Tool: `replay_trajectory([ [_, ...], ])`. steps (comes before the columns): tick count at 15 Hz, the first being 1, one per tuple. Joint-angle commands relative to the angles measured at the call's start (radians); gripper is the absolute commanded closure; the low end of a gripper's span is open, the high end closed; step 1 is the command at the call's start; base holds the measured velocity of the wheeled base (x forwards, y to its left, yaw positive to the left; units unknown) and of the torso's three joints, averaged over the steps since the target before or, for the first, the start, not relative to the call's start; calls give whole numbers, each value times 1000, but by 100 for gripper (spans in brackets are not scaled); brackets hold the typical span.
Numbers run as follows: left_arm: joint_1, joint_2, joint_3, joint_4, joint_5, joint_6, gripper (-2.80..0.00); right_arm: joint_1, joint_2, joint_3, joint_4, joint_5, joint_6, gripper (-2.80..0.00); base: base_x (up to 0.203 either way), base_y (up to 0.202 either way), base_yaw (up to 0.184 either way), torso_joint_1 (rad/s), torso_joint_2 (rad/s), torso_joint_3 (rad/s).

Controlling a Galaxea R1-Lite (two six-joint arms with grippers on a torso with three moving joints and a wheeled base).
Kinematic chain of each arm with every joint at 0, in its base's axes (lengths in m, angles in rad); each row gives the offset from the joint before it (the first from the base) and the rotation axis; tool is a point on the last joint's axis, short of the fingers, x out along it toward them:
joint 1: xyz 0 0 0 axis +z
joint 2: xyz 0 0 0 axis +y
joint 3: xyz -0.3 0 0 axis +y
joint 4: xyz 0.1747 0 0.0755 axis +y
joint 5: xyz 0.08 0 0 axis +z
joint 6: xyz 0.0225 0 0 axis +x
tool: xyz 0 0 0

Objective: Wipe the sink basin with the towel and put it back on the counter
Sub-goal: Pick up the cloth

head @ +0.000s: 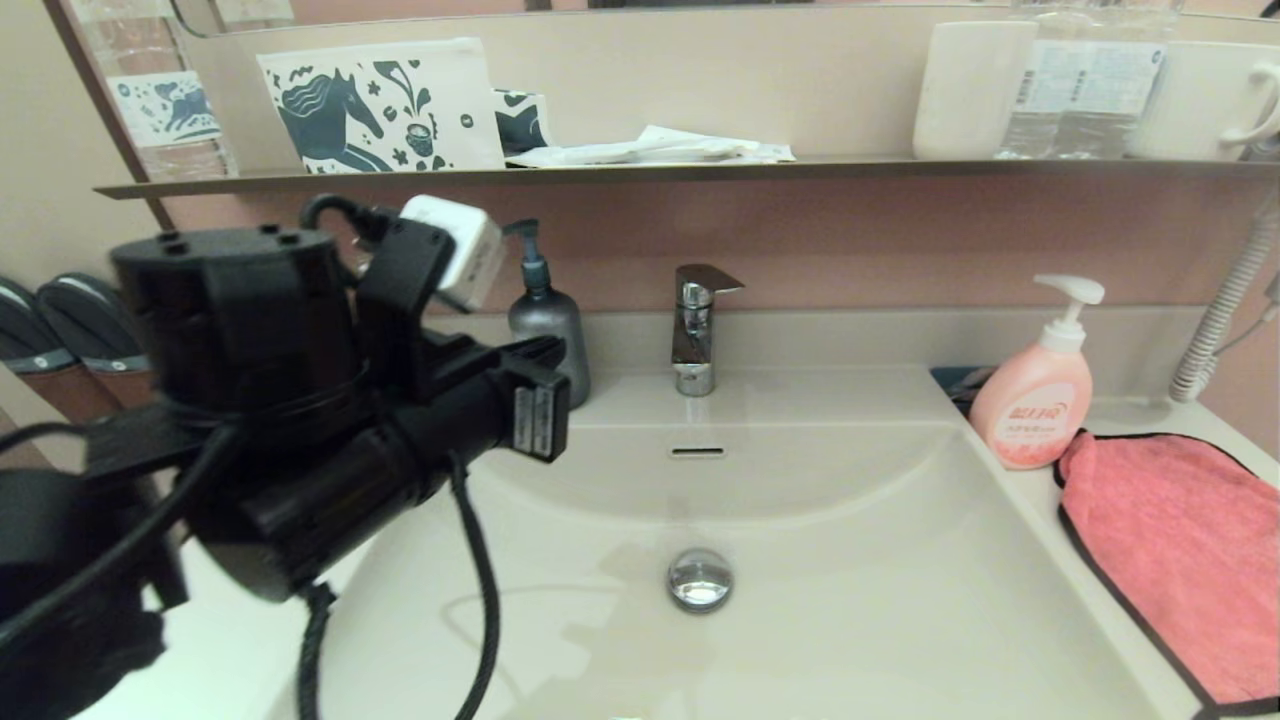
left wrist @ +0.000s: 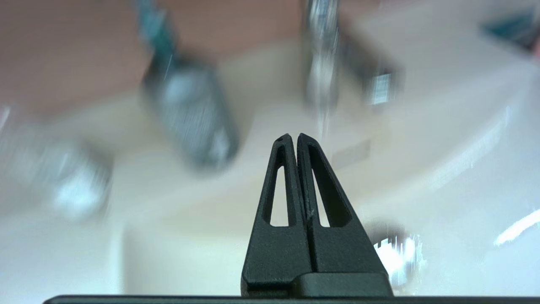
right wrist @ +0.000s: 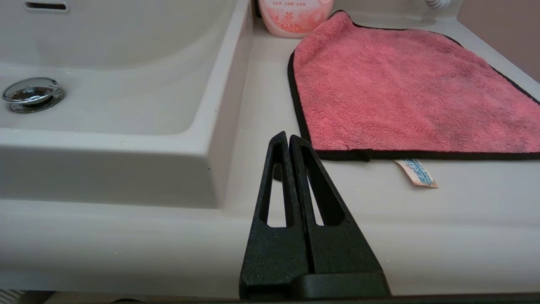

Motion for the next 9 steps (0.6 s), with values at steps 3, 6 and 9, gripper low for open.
replay_trajectory([
  [3, 77, -388, 266, 10, 10, -17, 0, 0, 1, 0, 0, 1, -1, 0, 0, 0, 0, 0, 0, 0],
  [6, 294, -580, 329, 50, -1, 14, 0, 0, 1, 0, 0, 1, -1, 0, 0, 0, 0, 0, 0, 0],
  [9, 526, -770, 349, 76, -16, 25, 0, 0, 1, 0, 0, 1, -1, 0, 0, 0, 0, 0, 0, 0],
])
